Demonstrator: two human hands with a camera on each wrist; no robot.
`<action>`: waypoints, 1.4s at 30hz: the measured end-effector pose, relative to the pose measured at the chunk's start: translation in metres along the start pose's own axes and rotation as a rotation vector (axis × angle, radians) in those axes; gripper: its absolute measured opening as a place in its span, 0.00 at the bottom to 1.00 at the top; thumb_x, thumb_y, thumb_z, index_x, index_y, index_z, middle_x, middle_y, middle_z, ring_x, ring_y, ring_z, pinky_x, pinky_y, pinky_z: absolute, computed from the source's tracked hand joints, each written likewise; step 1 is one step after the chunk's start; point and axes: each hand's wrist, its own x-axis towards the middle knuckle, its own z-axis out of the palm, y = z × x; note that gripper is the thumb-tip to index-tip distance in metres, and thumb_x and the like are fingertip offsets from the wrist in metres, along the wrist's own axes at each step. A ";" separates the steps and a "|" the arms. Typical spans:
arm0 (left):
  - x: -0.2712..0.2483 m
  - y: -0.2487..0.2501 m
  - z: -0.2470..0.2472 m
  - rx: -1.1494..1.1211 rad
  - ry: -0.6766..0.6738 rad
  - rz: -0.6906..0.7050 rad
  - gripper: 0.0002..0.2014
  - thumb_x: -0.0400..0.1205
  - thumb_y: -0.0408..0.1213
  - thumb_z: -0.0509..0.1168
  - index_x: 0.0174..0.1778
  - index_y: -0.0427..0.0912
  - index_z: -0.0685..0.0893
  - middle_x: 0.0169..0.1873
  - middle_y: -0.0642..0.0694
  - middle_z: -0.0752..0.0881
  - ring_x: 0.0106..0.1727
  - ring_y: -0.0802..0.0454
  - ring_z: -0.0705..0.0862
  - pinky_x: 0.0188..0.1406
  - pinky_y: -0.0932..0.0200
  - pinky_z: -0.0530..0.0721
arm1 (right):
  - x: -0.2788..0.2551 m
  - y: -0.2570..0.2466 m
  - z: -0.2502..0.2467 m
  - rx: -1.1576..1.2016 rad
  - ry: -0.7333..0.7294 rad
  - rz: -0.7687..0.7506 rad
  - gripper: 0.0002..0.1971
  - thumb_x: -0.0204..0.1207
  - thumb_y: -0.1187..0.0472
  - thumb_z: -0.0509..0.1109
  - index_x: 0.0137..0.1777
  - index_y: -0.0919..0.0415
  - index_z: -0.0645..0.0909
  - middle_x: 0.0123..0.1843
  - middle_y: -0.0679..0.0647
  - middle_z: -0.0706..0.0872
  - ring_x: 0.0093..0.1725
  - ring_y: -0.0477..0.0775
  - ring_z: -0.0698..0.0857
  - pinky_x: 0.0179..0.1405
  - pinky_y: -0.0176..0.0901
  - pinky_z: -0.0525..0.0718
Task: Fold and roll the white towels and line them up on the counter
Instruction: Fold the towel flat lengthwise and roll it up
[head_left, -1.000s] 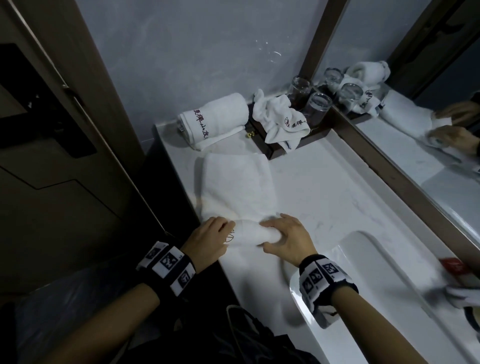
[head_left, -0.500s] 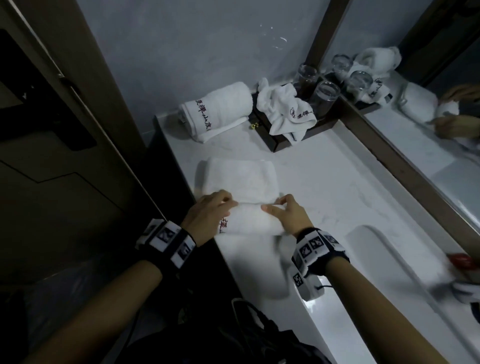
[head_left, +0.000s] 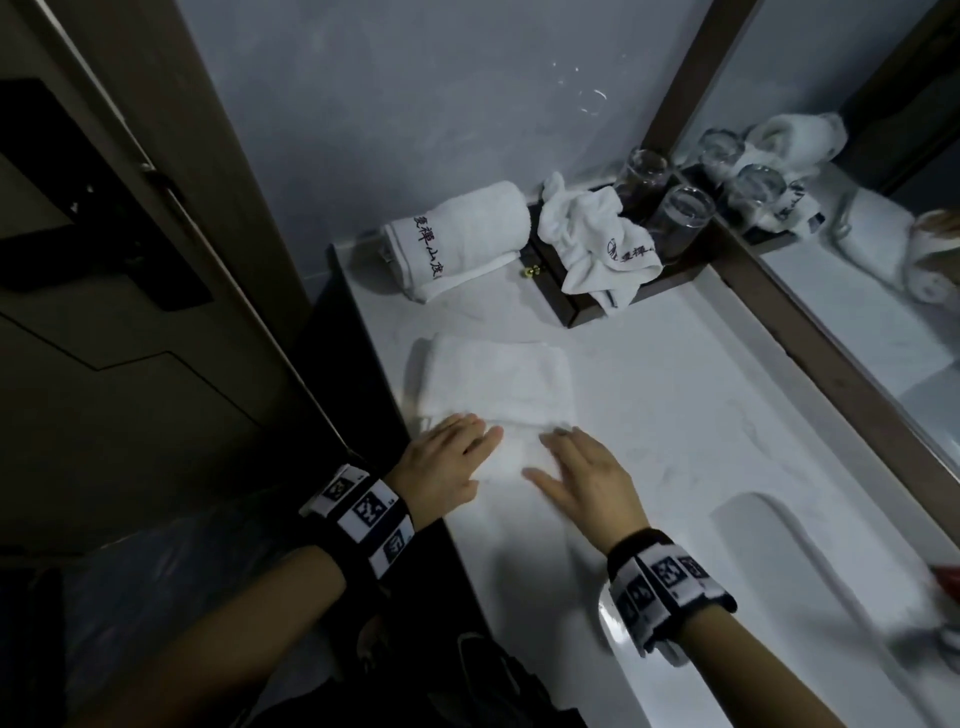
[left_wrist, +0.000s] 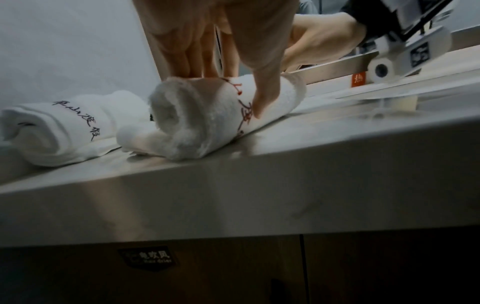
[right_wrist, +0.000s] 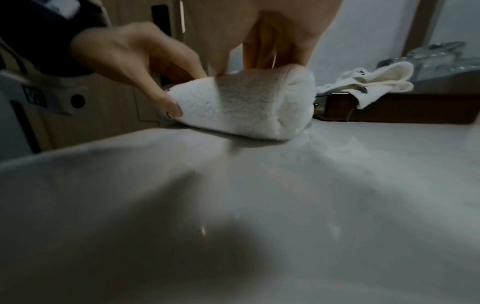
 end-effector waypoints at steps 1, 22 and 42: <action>0.001 -0.002 -0.003 -0.029 0.005 -0.010 0.36 0.44 0.42 0.84 0.51 0.40 0.89 0.44 0.46 0.91 0.48 0.51 0.90 0.39 0.61 0.89 | -0.002 0.003 0.000 0.031 -0.062 0.009 0.27 0.60 0.54 0.84 0.56 0.68 0.84 0.56 0.63 0.88 0.58 0.63 0.86 0.61 0.56 0.82; 0.031 -0.029 -0.013 -0.399 -0.162 -0.356 0.23 0.68 0.51 0.65 0.58 0.49 0.83 0.49 0.46 0.88 0.51 0.45 0.85 0.50 0.57 0.83 | 0.072 0.041 -0.018 0.582 -0.692 0.517 0.13 0.67 0.46 0.75 0.47 0.50 0.84 0.47 0.49 0.88 0.51 0.51 0.86 0.53 0.45 0.80; 0.081 -0.032 0.004 0.193 -0.228 -0.197 0.43 0.72 0.50 0.70 0.76 0.35 0.58 0.70 0.41 0.71 0.72 0.45 0.69 0.74 0.44 0.59 | 0.031 0.008 0.003 0.196 0.111 0.552 0.33 0.72 0.40 0.68 0.69 0.61 0.68 0.63 0.59 0.74 0.52 0.54 0.80 0.45 0.48 0.84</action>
